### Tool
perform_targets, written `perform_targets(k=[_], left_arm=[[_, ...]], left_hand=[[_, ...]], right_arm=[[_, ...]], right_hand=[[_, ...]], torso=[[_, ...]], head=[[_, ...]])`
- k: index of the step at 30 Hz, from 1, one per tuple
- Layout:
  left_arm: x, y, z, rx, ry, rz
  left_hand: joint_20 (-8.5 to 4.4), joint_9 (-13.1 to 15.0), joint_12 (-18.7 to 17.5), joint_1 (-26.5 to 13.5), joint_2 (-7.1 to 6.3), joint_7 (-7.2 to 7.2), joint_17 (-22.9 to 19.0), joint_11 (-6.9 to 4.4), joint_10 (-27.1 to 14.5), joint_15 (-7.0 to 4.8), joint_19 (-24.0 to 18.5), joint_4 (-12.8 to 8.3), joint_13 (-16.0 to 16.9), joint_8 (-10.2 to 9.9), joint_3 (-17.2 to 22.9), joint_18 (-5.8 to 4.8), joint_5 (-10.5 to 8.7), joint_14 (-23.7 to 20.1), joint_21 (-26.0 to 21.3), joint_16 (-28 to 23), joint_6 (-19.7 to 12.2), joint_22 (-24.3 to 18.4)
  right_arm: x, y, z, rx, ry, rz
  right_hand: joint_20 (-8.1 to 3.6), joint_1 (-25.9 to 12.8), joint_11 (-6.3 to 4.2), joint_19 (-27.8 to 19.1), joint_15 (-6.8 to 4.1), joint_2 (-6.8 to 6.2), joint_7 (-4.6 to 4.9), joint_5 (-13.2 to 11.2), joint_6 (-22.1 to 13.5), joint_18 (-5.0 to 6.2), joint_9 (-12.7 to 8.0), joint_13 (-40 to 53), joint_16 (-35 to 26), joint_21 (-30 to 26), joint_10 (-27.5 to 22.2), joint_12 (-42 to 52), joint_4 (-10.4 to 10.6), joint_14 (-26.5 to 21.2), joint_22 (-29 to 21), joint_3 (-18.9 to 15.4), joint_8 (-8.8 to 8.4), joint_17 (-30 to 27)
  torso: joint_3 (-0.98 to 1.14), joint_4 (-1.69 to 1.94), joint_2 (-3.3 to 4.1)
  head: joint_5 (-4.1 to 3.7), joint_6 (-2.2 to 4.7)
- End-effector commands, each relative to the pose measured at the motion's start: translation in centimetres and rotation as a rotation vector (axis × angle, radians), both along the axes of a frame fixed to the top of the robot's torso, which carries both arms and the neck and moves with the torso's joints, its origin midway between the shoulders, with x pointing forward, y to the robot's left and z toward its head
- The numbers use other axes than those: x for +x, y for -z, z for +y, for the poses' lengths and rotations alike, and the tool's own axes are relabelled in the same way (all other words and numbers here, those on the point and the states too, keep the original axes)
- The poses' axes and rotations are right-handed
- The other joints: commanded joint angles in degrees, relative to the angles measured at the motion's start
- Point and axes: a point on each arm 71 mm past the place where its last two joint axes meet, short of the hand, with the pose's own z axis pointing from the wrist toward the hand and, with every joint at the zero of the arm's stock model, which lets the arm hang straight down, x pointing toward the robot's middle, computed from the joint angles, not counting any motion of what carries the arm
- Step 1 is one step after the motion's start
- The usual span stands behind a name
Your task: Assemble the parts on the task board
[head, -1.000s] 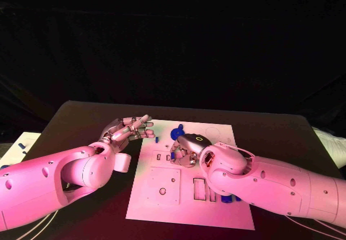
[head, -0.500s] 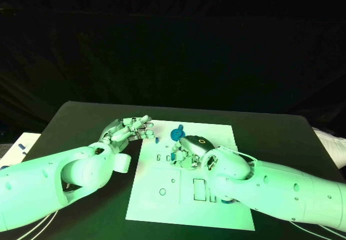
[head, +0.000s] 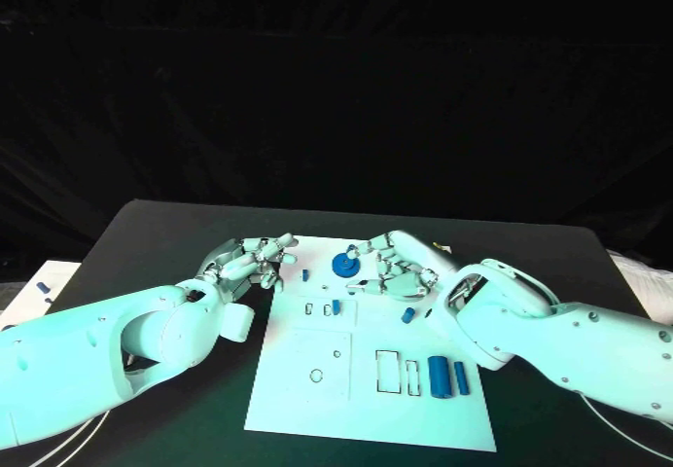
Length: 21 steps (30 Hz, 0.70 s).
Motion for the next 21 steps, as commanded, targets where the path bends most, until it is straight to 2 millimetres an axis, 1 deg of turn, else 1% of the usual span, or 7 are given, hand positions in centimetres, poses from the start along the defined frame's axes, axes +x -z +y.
perform_targets(k=[1,4,6,9,14,17,21], left_arm=[[-0.2,0.8,-0.5,0.195,0.131,0.074],[-0.1,1.3,-0.7,0.363,0.253,0.149],[0.2,1.3,-0.8,0.504,0.332,0.175],[0.7,1.2,-1.0,0.678,0.381,0.181],[1.8,0.6,-1.5,0.918,0.4,0.175],[2.5,-0.1,-2.2,1.008,0.396,0.167],[3.2,-0.9,-3.2,1.08,0.406,0.169]], left_hand=[[-1.2,0.52,5.13,-0.78,-0.53,-1.31,21.46,-1.2,3.96,-1.06,4.87,0.64,4.29,1.11,-0.22,-2.61,-0.32,4.72,14.52,24.41,1.68,18.12],[-1.45,1.52,15.4,-2.34,-0.52,-2.26,29.24,-1.23,0.15,-1.8,4.49,2.19,14.42,2.91,-1.05,-3.52,-0.1,4.41,21.22,32.06,1.59,25.73],[-1.19,1.97,19.14,-5.7,0.24,-1.81,30.16,-1.38,-1.41,-1.22,3.89,5.03,17.93,3.82,-2.39,-3.55,-0.35,4.41,22.17,32.89,1.26,26.81],[-1.27,3.26,26.6,-8.23,0.78,-2.51,32.84,-1.39,-3.66,-1.25,4.35,5.75,24.96,6.44,-4.32,-3.83,-0.98,5.08,25.03,35.44,1.72,30.8],[-2.23,8.13,48.23,-10.23,1.53,-4.43,35.7,-2.69,-0.78,-2.4,8.25,5.91,46.03,13.68,-7.87,-5.49,-1.12,5.95,31.21,38.12,2.64,40.94],[-2.39,11.51,53.82,-10.55,2.24,-4.58,35.7,-3.63,0.31,-3.08,9.67,5.64,51.72,17.35,-9.37,-6.19,-1.11,5.95,32.99,38.12,1.4,44.2],[-2.7,17.15,57.06,-11.26,3.15,-5.11,35.7,-3.77,0.45,-3.23,10.41,5.86,55.11,22.89,-12.04,-6.51,-1.22,5.95,34.0,38.12,-1.31,46.17]], right_arm=[[0.5,-1.2,-1.8,0.178,-0.008,0.121],[1.1,-2.0,-4.0,0.194,0.037,0.138],[1.4,-2.5,-5.2,0.203,0.06,0.138],[1.6,-2.8,-6.4,0.213,0.085,0.137],[1.9,-3.2,-7.9,0.223,0.121,0.132],[2.0,-3.2,-8.3,0.222,0.134,0.137],[2.0,-3.2,-8.3,0.23,0.145,0.156]], right_hand=[[0.29,0.76,-0.08,0.92,0.48,0.47,-0.13,0.59,0.24,0.83,0.2,-0.12,-0.28,-0.18,-0.21,0.09,0.07,3.34,8.86,-0.52,0.22,3.32],[0.21,1.22,-0.21,0.95,0.38,1.24,-0.26,1.0,0.69,0.83,0.4,-0.13,-0.38,-0.19,-0.06,0.35,-0.02,3.33,8.88,-0.7,0.37,3.22],[0.16,1.62,-0.24,0.76,0.33,1.65,-0.27,1.41,0.61,0.89,0.44,-0.39,-0.63,-0.32,-0.2,0.1,-0.15,3.26,8.65,-0.79,0.26,2.89],[0.14,1.9,-0.25,0.67,0.32,1.85,-0.27,1.62,0.57,0.92,0.47,-0.52,-0.73,-0.4,-0.28,-0.02,-0.28,3.23,8.53,-0.87,0.2,2.76],[0.12,2.06,-0.27,0.65,0.3,1.96,-0.3,1.78,0.65,0.93,0.52,-0.51,-0.77,-0.42,-0.24,0.08,-0.36,3.22,8.5,-0.94,0.22,2.73],[0.12,2.11,-0.28,0.6,0.3,1.98,-0.31,1.84,0.7,0.95,0.54,-0.56,-0.83,-0.46,-0.27,0.02,-0.39,3.21,8.44,-0.99,0.24,2.65],[0.1,2.17,-0.31,0.44,0.28,2.05,-0.34,1.93,0.84,1.0,0.6,-0.68,-1.0,-0.57,-0.33,-0.09,-0.41,3.15,8.23,-1.09,0.3,2.41]], torso=[[0.25,-0.17,-0.4],[0.46,-0.39,-0.73],[0.58,-0.48,-0.92],[0.81,-0.57,-1.13],[1.19,-0.83,-1.39],[1.36,-1.01,-1.56],[1.51,-1.15,-1.64]], head=[[0.17,-0.09],[0.31,-0.08],[0.35,-0.06],[0.65,-0.21],[1.01,-0.13],[0.93,-0.18],[1.04,-0.32]])
